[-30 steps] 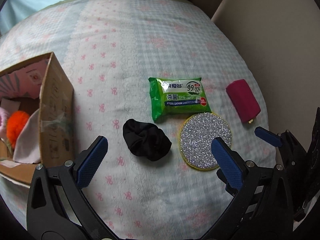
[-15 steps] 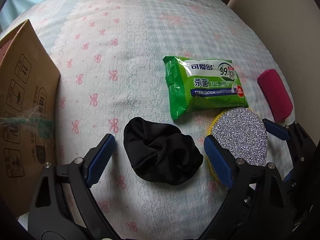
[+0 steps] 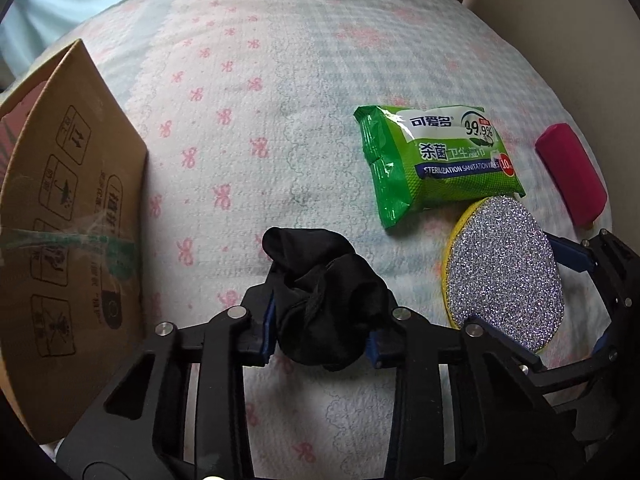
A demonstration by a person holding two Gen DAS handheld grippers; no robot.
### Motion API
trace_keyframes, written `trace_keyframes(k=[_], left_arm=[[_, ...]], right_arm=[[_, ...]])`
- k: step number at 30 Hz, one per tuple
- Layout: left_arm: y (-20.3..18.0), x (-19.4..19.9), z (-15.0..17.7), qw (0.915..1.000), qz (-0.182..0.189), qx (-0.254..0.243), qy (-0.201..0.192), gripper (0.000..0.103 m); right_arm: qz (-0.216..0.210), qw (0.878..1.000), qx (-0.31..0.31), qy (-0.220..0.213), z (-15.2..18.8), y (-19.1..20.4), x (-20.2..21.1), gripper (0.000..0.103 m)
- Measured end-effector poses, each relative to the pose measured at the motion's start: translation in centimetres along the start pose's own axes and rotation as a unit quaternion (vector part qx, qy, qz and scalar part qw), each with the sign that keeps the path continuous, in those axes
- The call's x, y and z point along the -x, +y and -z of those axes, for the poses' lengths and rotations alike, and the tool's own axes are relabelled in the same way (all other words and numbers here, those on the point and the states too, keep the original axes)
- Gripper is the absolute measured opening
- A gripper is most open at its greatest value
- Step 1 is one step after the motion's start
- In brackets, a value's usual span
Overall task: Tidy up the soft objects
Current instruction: 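Grasp the black scrunchie with the left tool while the right tool grasps the glitter pad, then carry the black scrunchie and glitter pad over the box with both tools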
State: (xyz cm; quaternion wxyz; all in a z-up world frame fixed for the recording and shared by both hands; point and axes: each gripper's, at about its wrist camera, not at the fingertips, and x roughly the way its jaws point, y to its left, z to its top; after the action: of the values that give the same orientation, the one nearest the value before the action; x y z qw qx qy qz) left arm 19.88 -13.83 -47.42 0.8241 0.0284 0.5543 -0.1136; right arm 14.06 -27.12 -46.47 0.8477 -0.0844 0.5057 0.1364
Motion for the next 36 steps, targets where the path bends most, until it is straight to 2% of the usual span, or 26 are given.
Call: trace_keyframes(k=[3, 8, 11, 17, 23, 31, 36], left_arm=[[0.3, 0.3, 0.2, 1.0000, -0.002, 0.001, -0.002, 0.024], [0.1, 1.0, 0.5, 1.0000, 0.003, 0.003, -0.008, 0.021], [0.2, 1.8, 0.4, 0.9999, 0.006, 0.006, -0.015, 0.021], [0.4, 4.4, -0.1, 0.9993, 0.011, 0.018, -0.030, 0.021], [0.7, 9.1, -1.2, 0.9980, 0.016, 0.031, -0.053, 0.021], [2.5, 19.7, -2.8, 0.9946, 0.013, 0.049, -0.090, 0.021], [5.6, 25.6, -2.0, 0.9924, 0.005, 0.067, -0.103, 0.021]], right_arm=[[0.001, 1.000, -0.002, 0.002, 0.0, 0.5, 0.1, 0.071], [-0.006, 1.000, -0.004, 0.003, -0.1, 1.2, 0.6, 0.046], [-0.012, 1.000, -0.010, 0.004, -0.2, 1.4, 1.0, 0.040], [-0.014, 0.999, -0.041, -0.010, -1.1, 1.0, 2.7, 0.038], [-0.006, 0.998, -0.051, -0.032, -2.9, 1.0, 6.4, 0.038], [0.011, 0.996, -0.072, -0.058, -6.5, 2.1, 15.2, 0.038], [0.016, 0.993, -0.090, -0.074, -9.4, 4.0, 20.8, 0.038]])
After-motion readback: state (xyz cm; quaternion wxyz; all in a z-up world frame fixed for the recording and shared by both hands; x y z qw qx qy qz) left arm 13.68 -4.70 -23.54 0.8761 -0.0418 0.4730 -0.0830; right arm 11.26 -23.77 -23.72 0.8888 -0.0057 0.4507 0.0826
